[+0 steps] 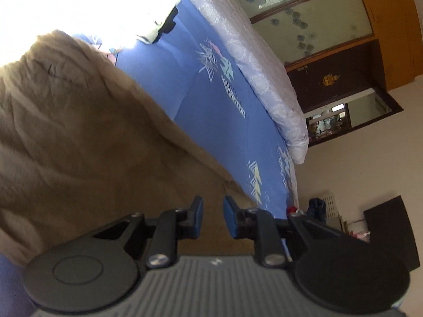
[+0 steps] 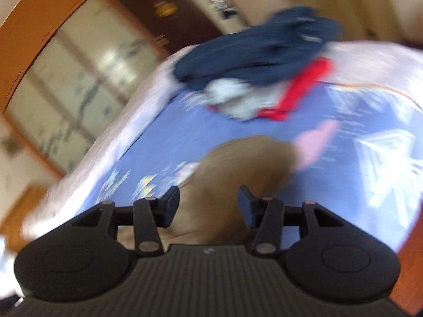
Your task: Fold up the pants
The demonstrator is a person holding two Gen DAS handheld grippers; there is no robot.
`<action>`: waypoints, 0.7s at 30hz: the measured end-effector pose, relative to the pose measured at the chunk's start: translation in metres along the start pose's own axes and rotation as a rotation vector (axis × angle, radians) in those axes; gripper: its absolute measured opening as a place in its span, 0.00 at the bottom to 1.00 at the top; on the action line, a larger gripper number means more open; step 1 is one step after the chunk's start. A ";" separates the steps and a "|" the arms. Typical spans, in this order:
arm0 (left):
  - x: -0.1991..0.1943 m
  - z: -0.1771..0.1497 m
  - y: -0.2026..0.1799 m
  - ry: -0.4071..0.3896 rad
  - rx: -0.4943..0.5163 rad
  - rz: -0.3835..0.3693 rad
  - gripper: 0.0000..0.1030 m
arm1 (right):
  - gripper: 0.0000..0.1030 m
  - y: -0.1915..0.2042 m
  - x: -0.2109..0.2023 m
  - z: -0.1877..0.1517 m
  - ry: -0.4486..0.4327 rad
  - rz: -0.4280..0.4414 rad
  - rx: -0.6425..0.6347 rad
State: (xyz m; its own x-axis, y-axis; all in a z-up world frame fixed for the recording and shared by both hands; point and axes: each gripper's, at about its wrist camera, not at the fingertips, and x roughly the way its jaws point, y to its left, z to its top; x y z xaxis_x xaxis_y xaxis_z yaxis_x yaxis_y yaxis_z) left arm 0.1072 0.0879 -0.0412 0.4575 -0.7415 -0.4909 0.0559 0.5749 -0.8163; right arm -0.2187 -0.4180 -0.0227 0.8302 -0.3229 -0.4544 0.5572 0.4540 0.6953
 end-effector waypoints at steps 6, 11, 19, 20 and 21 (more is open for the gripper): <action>0.034 -0.029 -0.001 0.129 0.016 0.135 0.17 | 0.54 -0.033 0.040 0.004 0.016 -0.026 0.146; 0.052 -0.037 0.016 0.144 -0.041 0.227 0.09 | 0.54 -0.003 0.073 0.004 -0.008 -0.081 -0.021; 0.045 -0.040 -0.004 0.147 0.024 0.260 0.13 | 0.16 0.019 0.103 -0.012 0.055 -0.051 -0.092; 0.043 -0.041 -0.006 0.147 0.033 0.248 0.13 | 0.16 0.026 0.097 -0.013 0.035 -0.043 -0.118; 0.040 -0.042 -0.008 0.146 0.042 0.232 0.13 | 0.16 0.034 0.091 -0.013 0.014 -0.027 -0.150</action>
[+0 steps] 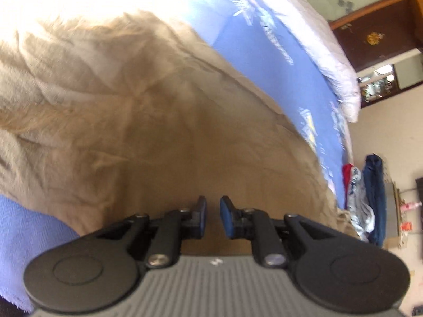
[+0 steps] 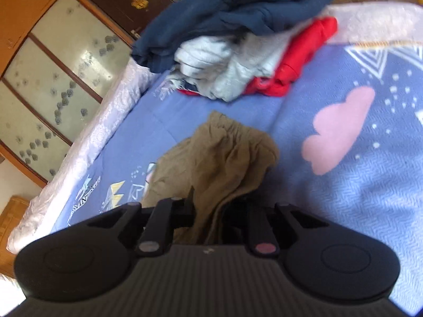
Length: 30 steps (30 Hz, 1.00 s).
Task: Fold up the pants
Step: 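Lift the cuffs with the right gripper while the left gripper grasps the waistband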
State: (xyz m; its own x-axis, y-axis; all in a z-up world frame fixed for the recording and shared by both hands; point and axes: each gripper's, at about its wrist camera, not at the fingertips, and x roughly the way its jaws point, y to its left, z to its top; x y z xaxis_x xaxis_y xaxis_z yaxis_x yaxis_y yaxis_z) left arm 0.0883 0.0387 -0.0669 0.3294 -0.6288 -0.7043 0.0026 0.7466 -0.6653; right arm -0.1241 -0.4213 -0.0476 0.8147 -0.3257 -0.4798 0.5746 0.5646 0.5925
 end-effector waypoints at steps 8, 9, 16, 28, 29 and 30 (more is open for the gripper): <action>-0.023 -0.015 0.000 -0.027 0.030 -0.172 0.18 | 0.16 0.102 -0.042 0.002 -0.053 0.281 -0.289; -0.026 -0.016 0.002 -0.033 0.026 -0.193 0.18 | 0.16 0.117 -0.043 -0.004 -0.041 0.320 -0.326; -0.043 -0.019 0.035 -0.076 -0.067 -0.206 0.18 | 0.16 0.209 -0.017 -0.081 0.196 0.515 -0.579; -0.056 -0.009 0.059 -0.097 -0.096 -0.200 0.29 | 0.67 0.225 -0.010 -0.165 0.536 0.612 -0.918; -0.054 -0.008 0.055 -0.094 -0.088 -0.199 0.31 | 0.69 0.219 -0.019 -0.153 0.524 0.638 -0.900; -0.051 -0.005 0.052 -0.089 -0.080 -0.201 0.31 | 0.69 0.213 -0.031 -0.144 0.508 0.658 -0.885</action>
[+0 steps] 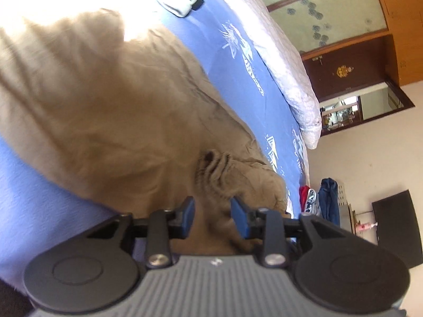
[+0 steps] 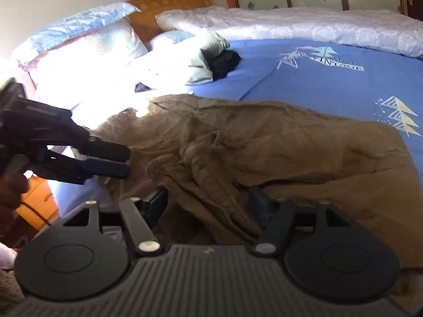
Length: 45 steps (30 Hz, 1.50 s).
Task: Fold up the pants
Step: 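Lift the cuffs with the right gripper while the left gripper grasps the waistband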
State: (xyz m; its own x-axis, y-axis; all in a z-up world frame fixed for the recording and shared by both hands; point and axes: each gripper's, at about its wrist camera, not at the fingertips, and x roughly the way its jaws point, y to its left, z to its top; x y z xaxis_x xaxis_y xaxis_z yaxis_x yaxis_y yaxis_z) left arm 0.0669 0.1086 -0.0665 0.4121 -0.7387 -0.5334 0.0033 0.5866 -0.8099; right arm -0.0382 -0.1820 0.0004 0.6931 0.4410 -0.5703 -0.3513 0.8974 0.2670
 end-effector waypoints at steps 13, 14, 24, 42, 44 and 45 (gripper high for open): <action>0.062 -0.003 -0.041 0.120 0.143 0.145 0.47 | 0.45 -0.068 -0.050 -0.021 -0.157 -0.226 0.364; 0.065 -0.005 -0.042 0.121 0.163 0.155 0.31 | 0.46 -0.074 -0.051 -0.022 -0.173 -0.255 0.397; 0.028 -0.010 -0.069 -0.029 0.421 0.197 0.09 | 0.13 -0.110 -0.059 -0.053 -0.127 -0.163 0.708; -0.044 0.003 -0.026 -0.113 0.264 0.264 0.32 | 0.41 -0.050 -0.070 -0.025 -0.218 -0.263 0.434; -0.080 0.003 -0.008 -0.195 0.188 0.261 0.40 | 0.41 -0.042 -0.067 -0.020 -0.221 -0.225 0.395; -0.097 0.004 0.003 -0.240 0.137 0.277 0.45 | 0.41 -0.038 -0.062 -0.018 -0.211 -0.205 0.380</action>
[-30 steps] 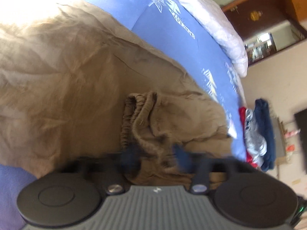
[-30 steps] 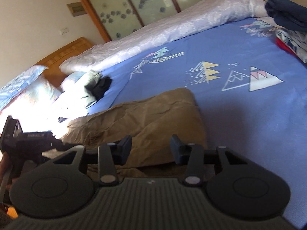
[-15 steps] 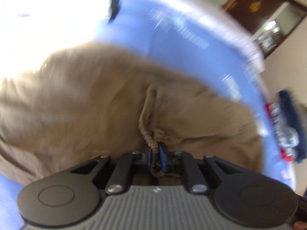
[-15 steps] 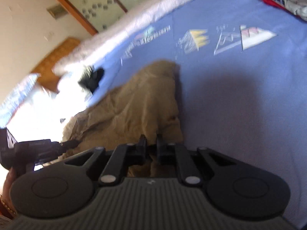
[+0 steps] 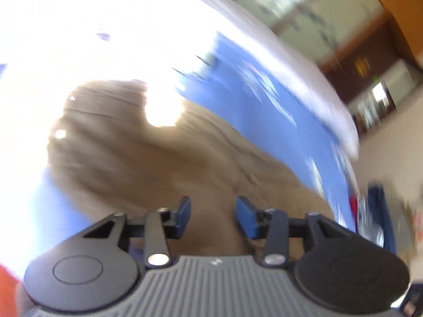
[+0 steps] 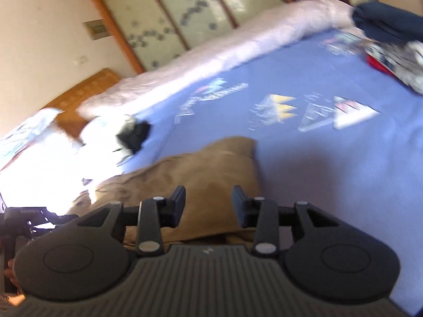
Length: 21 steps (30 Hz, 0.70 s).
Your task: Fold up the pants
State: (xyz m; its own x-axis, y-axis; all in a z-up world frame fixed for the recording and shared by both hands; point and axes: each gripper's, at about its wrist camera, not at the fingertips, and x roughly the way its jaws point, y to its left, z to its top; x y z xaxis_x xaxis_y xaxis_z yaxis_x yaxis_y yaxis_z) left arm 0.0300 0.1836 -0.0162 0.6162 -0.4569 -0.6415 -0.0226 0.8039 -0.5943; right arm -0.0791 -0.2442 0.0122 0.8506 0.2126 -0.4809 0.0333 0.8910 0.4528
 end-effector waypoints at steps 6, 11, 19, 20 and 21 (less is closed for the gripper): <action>-0.021 0.007 0.090 -0.084 -0.359 0.174 0.56 | 0.41 0.043 0.038 -0.013 0.113 0.135 -0.066; -0.003 0.015 0.107 -0.133 -0.460 0.087 0.64 | 0.41 0.066 0.040 -0.020 0.144 0.170 -0.173; 0.030 0.026 0.107 -0.155 -0.506 0.023 0.11 | 0.41 0.051 0.034 -0.017 0.124 0.131 -0.106; 0.026 0.027 0.098 -0.163 -0.464 0.009 0.11 | 0.41 0.049 0.034 -0.015 0.120 0.129 -0.105; 0.021 0.029 0.086 -0.173 -0.416 -0.017 0.11 | 0.41 0.049 0.034 -0.015 0.114 0.129 -0.101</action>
State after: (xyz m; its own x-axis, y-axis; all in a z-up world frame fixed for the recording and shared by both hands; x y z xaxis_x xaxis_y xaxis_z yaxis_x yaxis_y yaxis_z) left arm 0.0635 0.2540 -0.0664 0.7412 -0.3697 -0.5603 -0.3040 0.5593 -0.7712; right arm -0.0562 -0.1872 0.0068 0.7791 0.3666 -0.5086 -0.1300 0.8881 0.4410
